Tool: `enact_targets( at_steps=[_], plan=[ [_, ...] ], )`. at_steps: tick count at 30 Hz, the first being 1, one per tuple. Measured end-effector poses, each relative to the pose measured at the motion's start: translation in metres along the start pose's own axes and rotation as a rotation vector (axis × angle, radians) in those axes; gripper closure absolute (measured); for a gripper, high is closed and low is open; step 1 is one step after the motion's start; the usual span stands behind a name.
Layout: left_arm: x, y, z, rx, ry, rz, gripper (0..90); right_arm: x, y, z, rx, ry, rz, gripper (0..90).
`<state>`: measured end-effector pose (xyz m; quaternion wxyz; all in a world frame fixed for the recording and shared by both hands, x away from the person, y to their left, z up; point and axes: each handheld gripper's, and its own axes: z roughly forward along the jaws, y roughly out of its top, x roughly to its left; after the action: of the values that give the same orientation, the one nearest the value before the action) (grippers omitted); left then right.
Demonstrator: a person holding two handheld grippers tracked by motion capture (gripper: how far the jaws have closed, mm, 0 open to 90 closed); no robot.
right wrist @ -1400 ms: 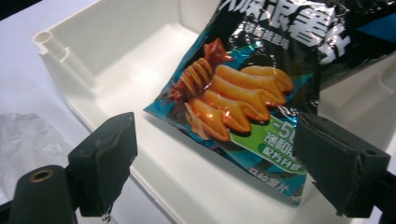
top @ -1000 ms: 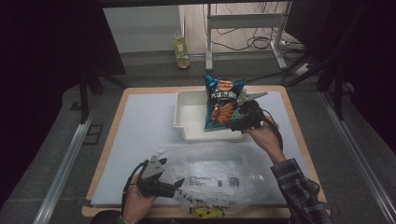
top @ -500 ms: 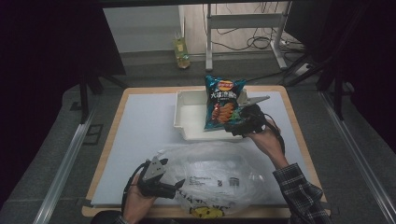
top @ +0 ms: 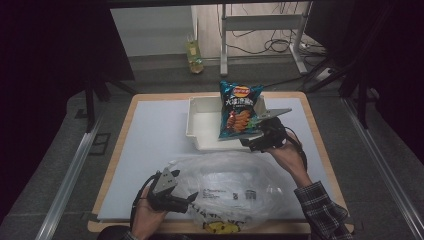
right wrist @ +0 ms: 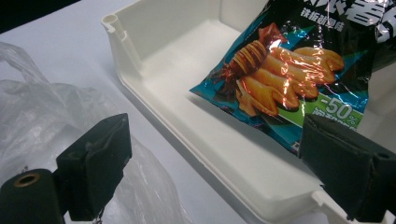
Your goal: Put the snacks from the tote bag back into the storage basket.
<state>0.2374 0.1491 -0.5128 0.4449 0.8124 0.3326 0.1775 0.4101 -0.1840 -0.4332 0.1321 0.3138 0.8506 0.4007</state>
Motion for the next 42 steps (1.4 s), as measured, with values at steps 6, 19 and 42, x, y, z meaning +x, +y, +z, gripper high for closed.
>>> enact_targets(
  at_steps=[6, 19, 42],
  plan=[
    [0.001, -0.001, 0.0, 0.005, 0.006, 0.0, 5.3, 0.002, -0.005, -0.001, 0.005, 0.01, -0.009, 9.0],
    [0.002, -0.001, -0.001, -0.003, 0.008, -0.006, 5.0, 0.011, -0.015, -0.003, 0.03, 0.023, -0.016, 6.0],
    [0.004, -0.002, -0.002, -0.002, 0.02, -0.01, 4.7, 0.027, -0.026, -0.011, 0.052, 0.054, -0.024, 6.0]
  ],
)
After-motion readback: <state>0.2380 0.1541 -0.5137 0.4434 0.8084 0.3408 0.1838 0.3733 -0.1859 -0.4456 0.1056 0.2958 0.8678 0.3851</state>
